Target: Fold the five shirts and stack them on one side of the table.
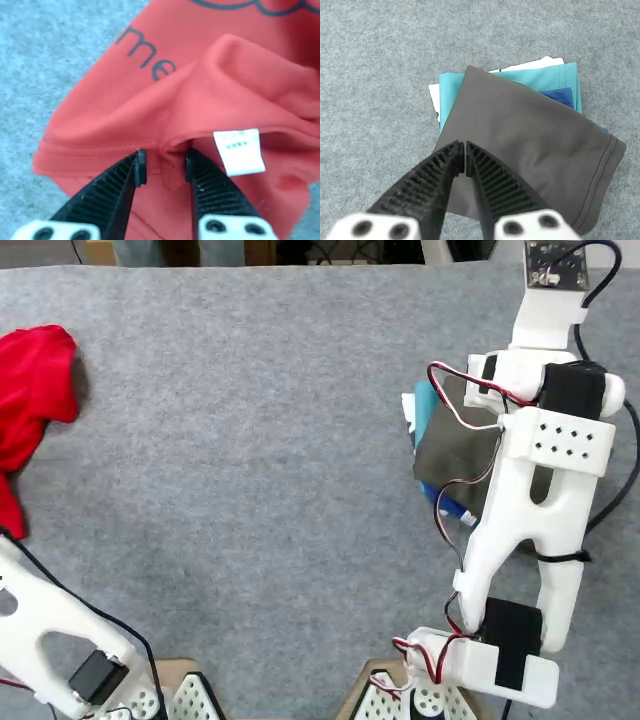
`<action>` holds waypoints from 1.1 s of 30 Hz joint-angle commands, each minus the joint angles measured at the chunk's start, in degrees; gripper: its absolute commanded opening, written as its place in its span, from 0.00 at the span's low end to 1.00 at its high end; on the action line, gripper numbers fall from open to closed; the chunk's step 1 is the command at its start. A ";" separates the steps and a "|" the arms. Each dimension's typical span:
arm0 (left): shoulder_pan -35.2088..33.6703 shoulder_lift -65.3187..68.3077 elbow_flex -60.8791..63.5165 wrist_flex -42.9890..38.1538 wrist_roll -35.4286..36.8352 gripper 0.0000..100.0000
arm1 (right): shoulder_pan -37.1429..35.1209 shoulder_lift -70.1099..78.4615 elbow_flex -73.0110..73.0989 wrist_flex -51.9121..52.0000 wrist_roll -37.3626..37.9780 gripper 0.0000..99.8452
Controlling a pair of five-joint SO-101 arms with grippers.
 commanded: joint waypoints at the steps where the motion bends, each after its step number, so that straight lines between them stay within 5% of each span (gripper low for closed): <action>1: 1.54 -0.53 0.04 -0.44 0.44 0.16 | -0.26 0.04 -2.77 -0.79 -0.62 0.02; 19: 7.16 -4.22 -3.30 8.00 -4.48 0.03 | -0.35 0.04 -2.95 -0.79 -0.70 0.02; 23: 12.88 -10.64 -12.62 17.23 -5.80 0.03 | -0.09 -0.31 -2.95 -0.70 -0.70 0.02; 27: 19.82 -18.29 -17.10 18.11 -6.07 0.03 | -0.09 -0.31 -3.03 -0.62 -0.70 0.03; 33: 33.36 -38.15 -1.89 18.11 -6.15 0.03 | -0.35 0.04 -2.95 -0.62 -0.70 0.03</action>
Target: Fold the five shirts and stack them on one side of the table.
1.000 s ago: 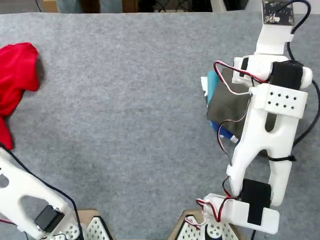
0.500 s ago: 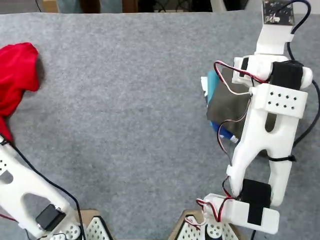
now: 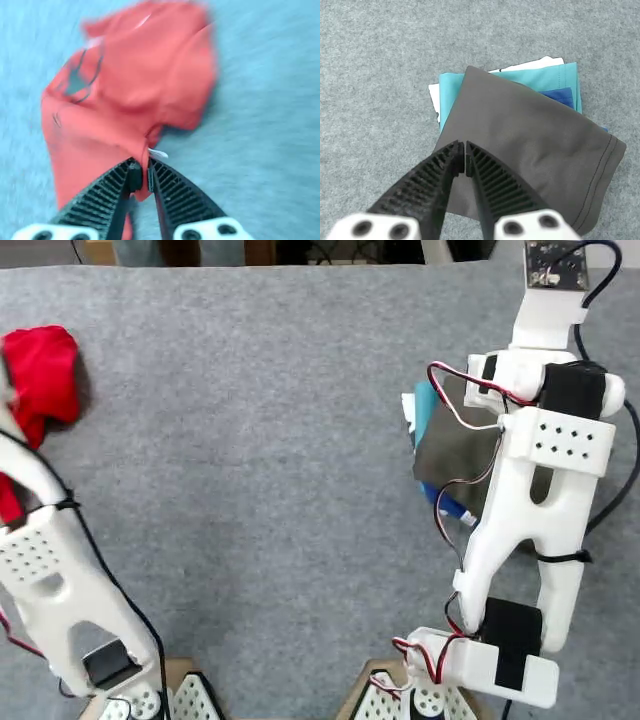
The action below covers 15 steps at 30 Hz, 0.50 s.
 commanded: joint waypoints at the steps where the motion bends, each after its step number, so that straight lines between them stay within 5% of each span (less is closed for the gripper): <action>1: 9.89 -17.32 12.00 0.35 -0.53 0.03 | -0.35 -0.22 -2.95 -0.62 -0.70 0.03; 11: 58.95 -66.81 60.53 0.18 -0.62 0.03 | -0.09 -0.13 -3.12 -1.58 -0.62 0.03; 15: 69.05 -78.68 68.44 0.18 -0.26 0.03 | -0.35 -0.13 -3.03 -3.52 -0.44 0.03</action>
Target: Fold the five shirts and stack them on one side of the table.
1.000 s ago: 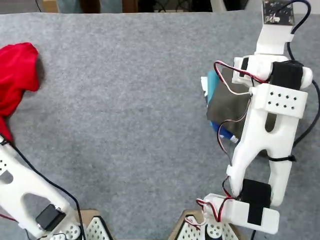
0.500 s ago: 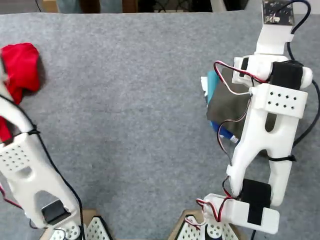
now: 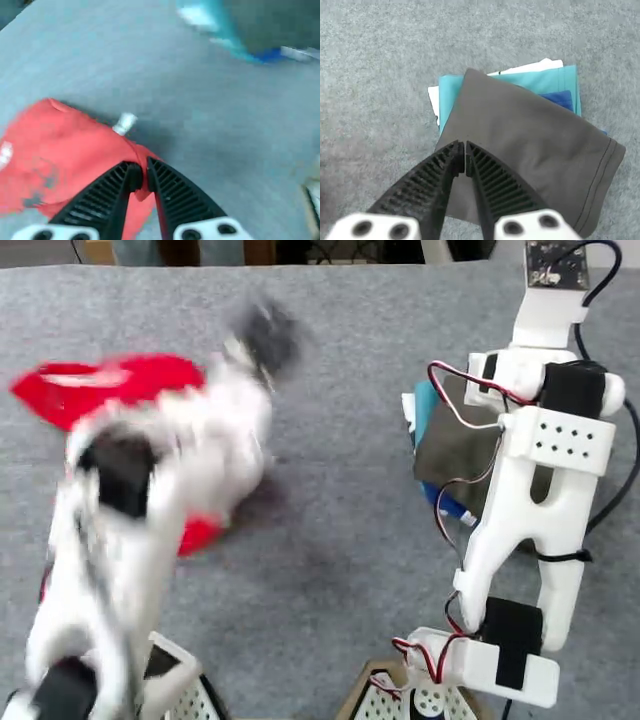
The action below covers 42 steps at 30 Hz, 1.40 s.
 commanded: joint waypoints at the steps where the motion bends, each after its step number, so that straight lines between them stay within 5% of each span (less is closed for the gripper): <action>1: 6.99 -12.31 4.88 0.00 -0.09 0.03 | -0.44 -0.31 -3.03 -2.37 -0.44 0.03; 5: 2.51 -21.10 5.41 0.18 0.00 0.03 | -3.16 -0.22 -2.59 -5.54 -0.35 0.03; 8: -7.78 -27.52 8.66 0.18 -0.44 0.03 | -7.65 1.19 -2.95 -6.51 -0.35 0.03; 18: -69.23 -39.65 27.30 -1.32 -23.12 0.03 | -27.69 17.10 -3.12 -6.42 -3.08 0.03; 23: -90.86 -39.65 36.18 -17.85 -22.95 0.03 | -35.34 22.81 -3.03 -6.24 -3.52 0.16; 32: -98.24 -40.09 54.73 -41.58 -17.32 0.03 | -47.21 31.96 -8.92 0.35 -7.12 0.18; 42: -98.59 -40.09 60.35 -43.25 -17.32 0.03 | -54.07 49.10 -26.42 0.79 -7.03 0.18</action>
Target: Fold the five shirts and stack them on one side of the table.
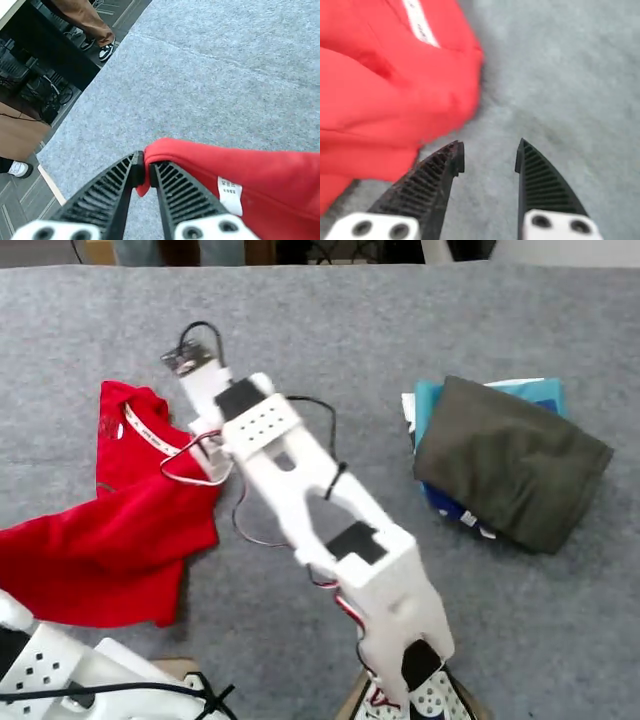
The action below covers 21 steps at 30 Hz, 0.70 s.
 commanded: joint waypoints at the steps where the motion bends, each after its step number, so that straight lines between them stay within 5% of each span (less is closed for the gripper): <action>1: -0.75 -0.97 0.13 -1.14 0.97 0.03 | -1.67 6.20 -9.36 1.32 -0.18 0.18; 12: -0.40 -0.97 2.15 -1.14 0.97 0.03 | -3.87 25.80 -33.54 4.75 -0.35 0.17; 17: -0.04 -0.70 2.24 -1.32 1.23 0.03 | -2.90 30.99 -42.95 6.77 0.44 0.01; 21: 4.26 -0.97 5.05 -2.20 1.32 0.03 | 0.88 33.10 -49.89 7.65 3.60 0.01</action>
